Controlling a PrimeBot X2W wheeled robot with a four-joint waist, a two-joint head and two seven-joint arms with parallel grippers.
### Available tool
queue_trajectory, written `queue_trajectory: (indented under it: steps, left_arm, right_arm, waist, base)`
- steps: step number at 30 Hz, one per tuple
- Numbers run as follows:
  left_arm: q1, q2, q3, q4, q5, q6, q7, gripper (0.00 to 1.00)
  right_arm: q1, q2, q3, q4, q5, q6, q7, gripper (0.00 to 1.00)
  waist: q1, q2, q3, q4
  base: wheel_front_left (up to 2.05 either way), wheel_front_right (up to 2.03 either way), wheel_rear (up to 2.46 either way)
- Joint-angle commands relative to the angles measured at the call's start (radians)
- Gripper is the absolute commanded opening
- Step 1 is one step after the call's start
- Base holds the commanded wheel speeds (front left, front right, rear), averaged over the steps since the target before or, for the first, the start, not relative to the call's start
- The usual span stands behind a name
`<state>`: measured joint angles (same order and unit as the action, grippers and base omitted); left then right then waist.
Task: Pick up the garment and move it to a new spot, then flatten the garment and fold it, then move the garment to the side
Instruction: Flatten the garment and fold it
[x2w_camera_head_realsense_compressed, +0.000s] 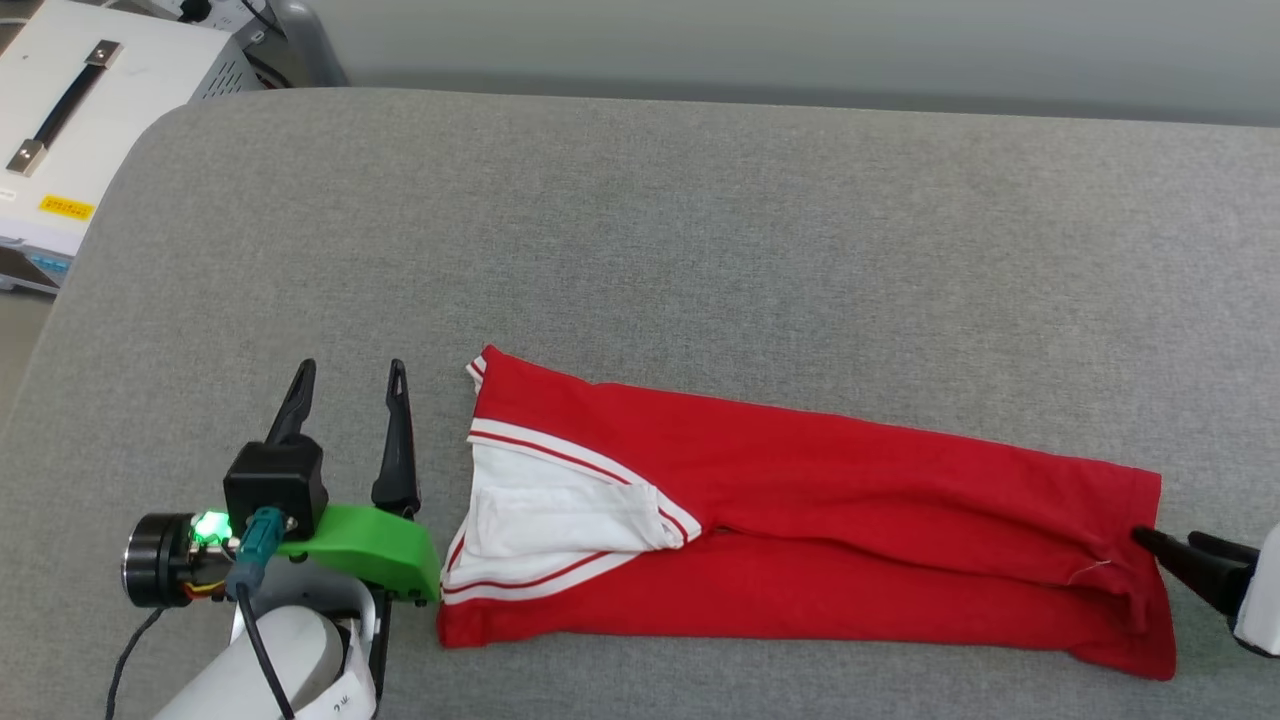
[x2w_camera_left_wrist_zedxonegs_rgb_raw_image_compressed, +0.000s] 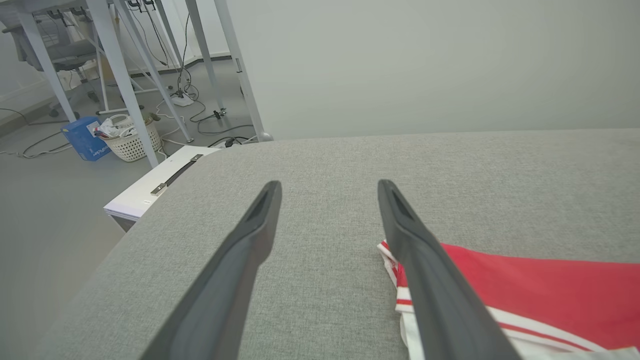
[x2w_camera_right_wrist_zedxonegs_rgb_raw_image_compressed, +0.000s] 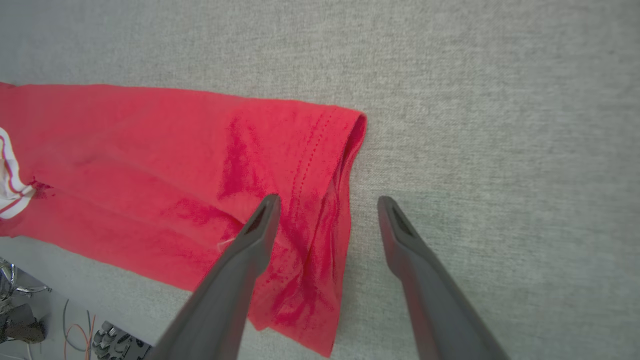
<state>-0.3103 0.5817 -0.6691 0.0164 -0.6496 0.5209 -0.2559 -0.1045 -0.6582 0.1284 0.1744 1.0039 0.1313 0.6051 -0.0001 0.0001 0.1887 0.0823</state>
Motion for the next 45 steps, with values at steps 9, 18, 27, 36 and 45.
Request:
queue_trajectory:
  steps: [9, 18, 27, 36, 45]
  left_arm:
    - [0.152, -0.135, 0.191, -0.009, 0.183, -0.056, -0.006, 1.0]
    - [0.209, -0.261, 0.312, 0.0, 0.312, -0.178, -0.006, 1.0]
    - [0.24, -0.323, 0.403, 0.023, 0.395, -0.269, -0.006, 1.0]
    - [0.265, -0.356, 0.468, 0.048, 0.454, -0.326, -0.006, 1.0]
    - [0.279, -0.396, 0.513, 0.055, 0.506, -0.364, -0.006, 1.0]
  right_arm:
    - [-0.035, 0.102, 0.087, 0.084, 0.015, -0.001, 0.029, 1.0]
    - [-0.08, 0.118, 0.187, 0.126, 0.008, -0.001, -0.032, 0.0]
    - [-0.1, 0.012, 0.147, 0.187, 0.025, -0.001, -0.107, 0.0]
    - [-0.069, -0.131, 0.083, 0.214, 0.032, -0.001, -0.096, 0.0]
    - [-0.075, -0.132, 0.207, -0.192, 0.045, -0.001, -0.003, 0.0]
  waist:
    - [0.0001, -0.0001, 0.028, 0.03]
    - [0.0001, -0.0001, 0.026, 0.031]
    - [0.0001, -0.0001, -0.008, 0.014]
    - [0.0001, -0.0001, -0.033, 0.005]
    - [0.0001, -0.0001, -0.036, 0.001]
  base:
    - [0.0, 0.0, 0.0]
    - [0.0, 0.0, 0.0]
    - [0.0, 0.0, 0.0]
    - [0.0, 0.0, 0.0]
    - [0.0, 0.0, 0.0]
